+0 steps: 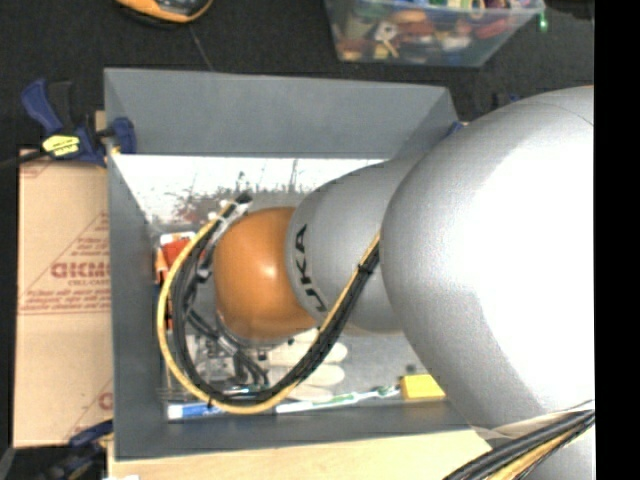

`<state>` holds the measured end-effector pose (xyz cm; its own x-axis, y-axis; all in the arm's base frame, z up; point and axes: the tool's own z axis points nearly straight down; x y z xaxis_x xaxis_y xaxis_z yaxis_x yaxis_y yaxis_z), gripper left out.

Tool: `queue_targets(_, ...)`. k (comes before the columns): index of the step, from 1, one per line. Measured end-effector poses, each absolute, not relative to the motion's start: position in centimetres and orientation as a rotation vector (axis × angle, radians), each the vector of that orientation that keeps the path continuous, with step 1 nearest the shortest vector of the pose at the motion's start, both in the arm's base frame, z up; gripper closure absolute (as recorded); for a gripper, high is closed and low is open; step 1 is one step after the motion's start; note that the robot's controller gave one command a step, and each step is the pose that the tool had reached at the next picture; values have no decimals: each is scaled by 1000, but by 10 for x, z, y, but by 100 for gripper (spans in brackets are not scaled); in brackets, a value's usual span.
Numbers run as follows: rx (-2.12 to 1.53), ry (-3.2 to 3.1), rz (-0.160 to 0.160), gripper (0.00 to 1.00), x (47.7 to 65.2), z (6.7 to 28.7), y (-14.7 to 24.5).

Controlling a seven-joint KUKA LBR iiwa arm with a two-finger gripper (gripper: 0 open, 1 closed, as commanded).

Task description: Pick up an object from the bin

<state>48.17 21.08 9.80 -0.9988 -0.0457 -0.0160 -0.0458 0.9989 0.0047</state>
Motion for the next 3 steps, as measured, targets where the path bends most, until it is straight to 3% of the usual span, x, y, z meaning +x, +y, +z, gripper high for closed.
queue_targets(3,-65,3121,11,100,483,123,210)
